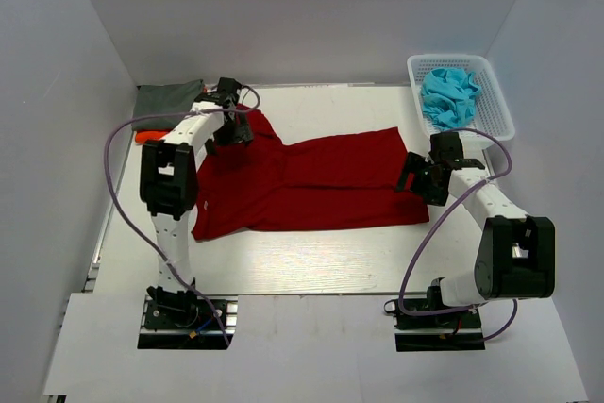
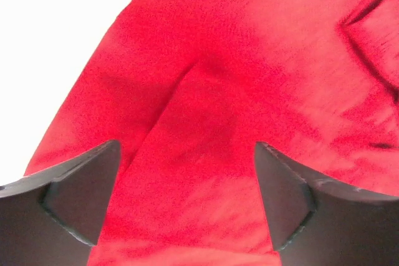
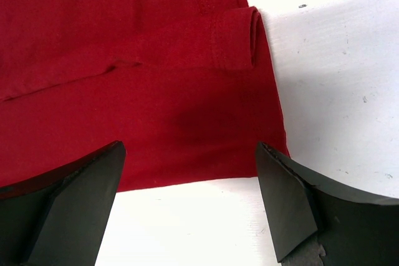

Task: Fold and stack the t-shirts
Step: Fold the flattened tshirt in 1/3 of the way, then grap the side of the flattened tshirt furthest away from the robot with both arms

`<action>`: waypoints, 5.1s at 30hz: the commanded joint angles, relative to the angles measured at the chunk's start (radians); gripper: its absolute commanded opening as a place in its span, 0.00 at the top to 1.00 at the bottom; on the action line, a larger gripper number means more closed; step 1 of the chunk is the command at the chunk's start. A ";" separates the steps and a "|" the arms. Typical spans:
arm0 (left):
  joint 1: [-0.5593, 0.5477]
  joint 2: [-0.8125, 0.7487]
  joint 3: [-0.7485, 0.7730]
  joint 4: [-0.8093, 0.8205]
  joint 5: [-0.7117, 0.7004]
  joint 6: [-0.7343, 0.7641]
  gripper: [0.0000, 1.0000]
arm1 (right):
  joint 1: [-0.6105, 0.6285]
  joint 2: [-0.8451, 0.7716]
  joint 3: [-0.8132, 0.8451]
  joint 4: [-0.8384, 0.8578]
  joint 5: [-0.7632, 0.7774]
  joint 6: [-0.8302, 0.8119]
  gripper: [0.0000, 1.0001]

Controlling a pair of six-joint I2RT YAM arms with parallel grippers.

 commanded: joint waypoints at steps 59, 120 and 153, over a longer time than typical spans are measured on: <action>-0.009 -0.629 -0.825 0.185 0.202 -0.196 0.00 | 0.055 0.163 -0.027 0.256 -0.114 0.065 0.10; 0.029 0.312 0.452 0.288 0.006 0.062 0.08 | 0.139 0.299 0.510 0.024 0.138 -0.070 0.10; 0.009 0.189 0.273 0.411 0.009 0.187 1.00 | 0.207 0.793 0.934 -0.098 0.552 0.327 0.18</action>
